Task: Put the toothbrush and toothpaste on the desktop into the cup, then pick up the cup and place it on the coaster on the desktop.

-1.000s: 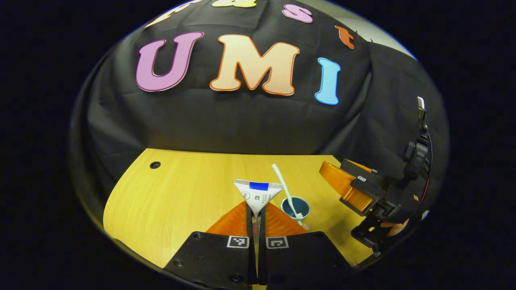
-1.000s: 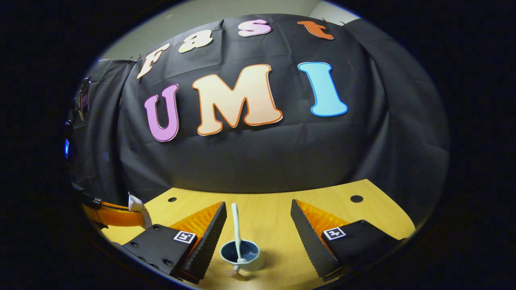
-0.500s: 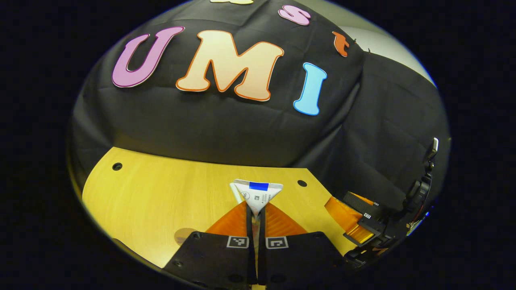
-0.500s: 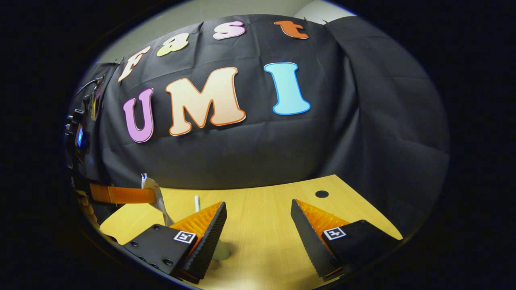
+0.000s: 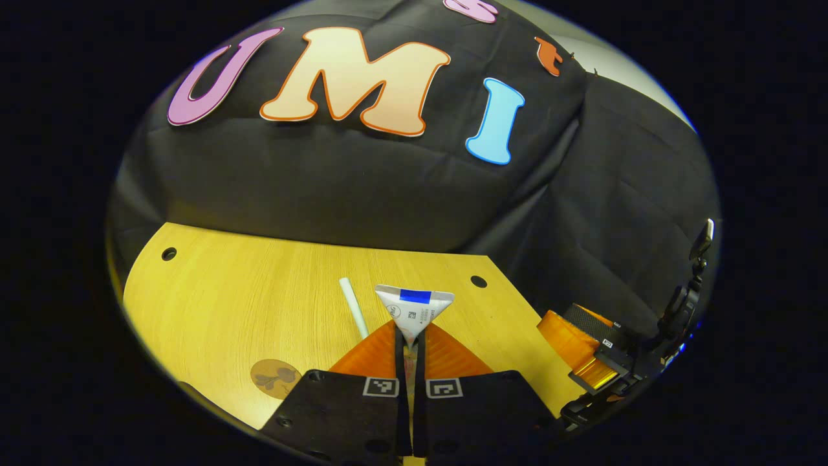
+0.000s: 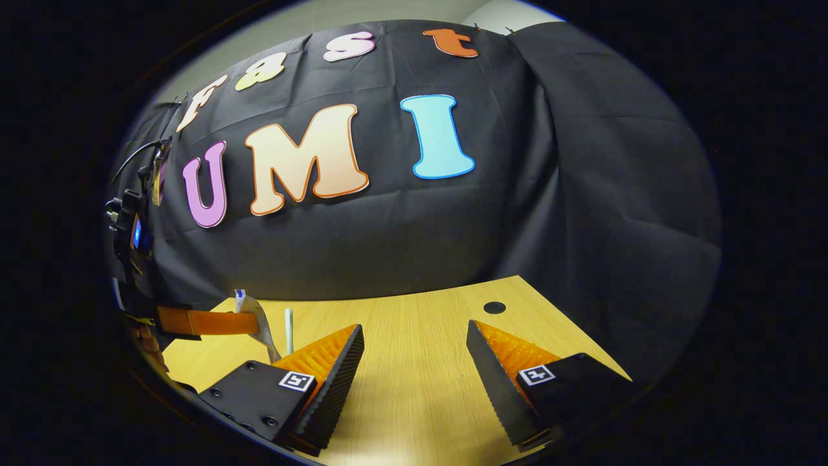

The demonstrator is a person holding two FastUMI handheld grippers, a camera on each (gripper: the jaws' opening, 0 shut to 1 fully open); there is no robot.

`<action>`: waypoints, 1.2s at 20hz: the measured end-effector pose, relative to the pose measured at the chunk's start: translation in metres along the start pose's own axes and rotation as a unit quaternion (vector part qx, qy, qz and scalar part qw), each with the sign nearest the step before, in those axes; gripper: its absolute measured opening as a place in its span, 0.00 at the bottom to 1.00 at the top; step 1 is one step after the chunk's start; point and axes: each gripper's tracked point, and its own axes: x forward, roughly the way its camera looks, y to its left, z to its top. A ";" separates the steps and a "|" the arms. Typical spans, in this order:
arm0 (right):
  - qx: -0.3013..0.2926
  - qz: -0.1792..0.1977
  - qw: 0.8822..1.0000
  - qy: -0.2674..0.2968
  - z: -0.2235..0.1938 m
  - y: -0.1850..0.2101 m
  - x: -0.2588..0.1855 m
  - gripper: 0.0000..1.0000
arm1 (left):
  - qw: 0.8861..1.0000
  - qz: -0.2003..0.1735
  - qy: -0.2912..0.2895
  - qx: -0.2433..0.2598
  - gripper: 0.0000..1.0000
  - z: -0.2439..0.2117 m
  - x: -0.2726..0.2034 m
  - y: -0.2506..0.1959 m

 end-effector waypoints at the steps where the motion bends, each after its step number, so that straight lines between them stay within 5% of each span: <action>1: -0.001 0.001 1.000 0.001 0.000 0.000 0.002 0.99 | 1.000 0.003 0.004 0.002 0.01 -0.003 0.001 0.001; 8: -0.003 0.004 1.000 0.008 -0.003 0.001 0.008 0.98 | 0.999 0.015 0.033 0.000 0.02 -0.030 0.009 0.007; 12: -0.006 0.010 1.000 0.013 -0.005 0.006 0.007 0.99 | 0.999 0.017 0.039 -0.027 0.12 -0.042 -0.001 0.009; 14: -0.008 0.016 1.000 0.016 -0.005 0.011 0.006 0.98 | 0.998 0.034 0.034 -0.028 0.32 -0.045 -0.006 0.015; 15: -0.007 0.022 1.000 0.018 -0.006 0.015 0.006 0.98 | 0.998 0.042 0.032 -0.026 0.54 -0.046 -0.009 0.020; 16: -0.007 0.028 0.999 0.021 -0.006 0.019 0.005 0.96 | 0.998 0.051 0.027 -0.024 0.61 -0.046 -0.012 0.024; 17: -0.007 0.036 0.999 0.027 -0.009 0.025 0.005 0.98 | 0.998 0.059 0.021 -0.022 0.82 -0.045 -0.015 0.028; 19: -0.005 0.056 0.997 0.055 -0.020 0.039 0.004 0.98 | 0.997 0.081 0.010 -0.015 0.96 -0.045 -0.027 0.040; 24: -0.006 0.120 0.976 0.182 -0.067 0.087 -0.004 0.98 | 0.989 0.146 -0.032 0.010 0.96 -0.038 -0.069 0.080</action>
